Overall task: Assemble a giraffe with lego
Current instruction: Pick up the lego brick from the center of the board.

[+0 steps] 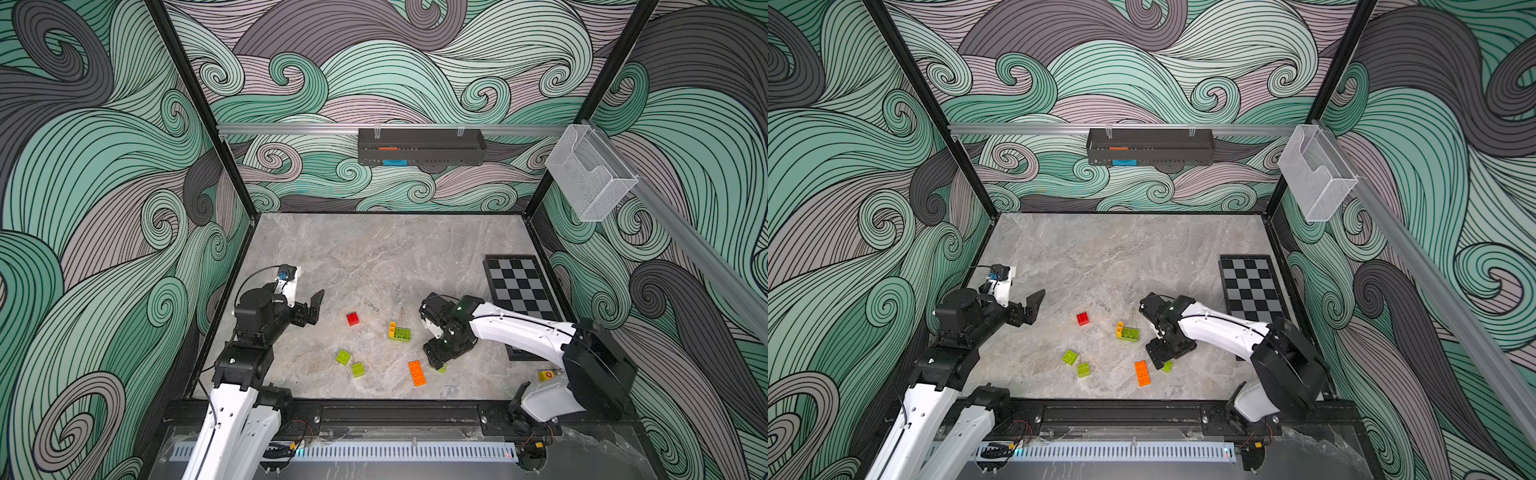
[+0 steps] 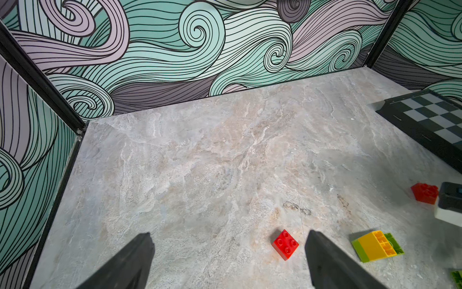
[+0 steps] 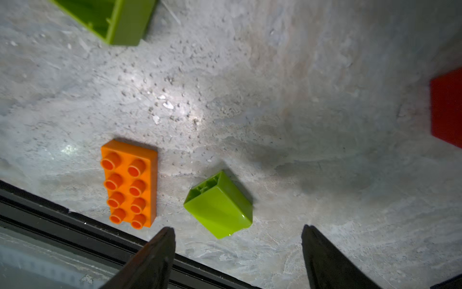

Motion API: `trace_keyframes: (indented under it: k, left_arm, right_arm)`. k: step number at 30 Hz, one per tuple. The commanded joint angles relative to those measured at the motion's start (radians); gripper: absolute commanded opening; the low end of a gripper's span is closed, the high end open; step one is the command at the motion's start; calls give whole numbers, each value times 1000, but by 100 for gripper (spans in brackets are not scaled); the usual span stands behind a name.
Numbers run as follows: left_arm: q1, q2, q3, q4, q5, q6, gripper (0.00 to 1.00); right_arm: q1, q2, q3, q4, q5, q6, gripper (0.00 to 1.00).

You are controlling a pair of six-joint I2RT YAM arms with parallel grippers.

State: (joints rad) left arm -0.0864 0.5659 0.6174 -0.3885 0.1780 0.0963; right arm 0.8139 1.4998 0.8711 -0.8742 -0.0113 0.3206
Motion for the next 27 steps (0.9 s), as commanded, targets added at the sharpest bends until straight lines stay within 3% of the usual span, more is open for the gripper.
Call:
trace_keyframes:
  k: [1, 9, 18, 23, 27]
  left_arm:
    - [4, -1, -3, 22, 3, 13, 99]
    - [7, -4, -6, 27, 3, 15, 99]
    - [5, -6, -6, 24, 25, 14, 99]
    - [4, -5, -3, 20, 14, 19, 99]
    - [9, -8, 4, 8, 48, 13, 99]
  right_arm:
    - [8, 38, 14, 37, -24, -27, 78]
    - [59, 119, 34, 35, 19, -35, 72]
    - [71, 190, 52, 24, 89, -17, 53]
    - [71, 211, 54, 26, 117, -5, 48]
    - [71, 229, 62, 22, 129, -5, 36]
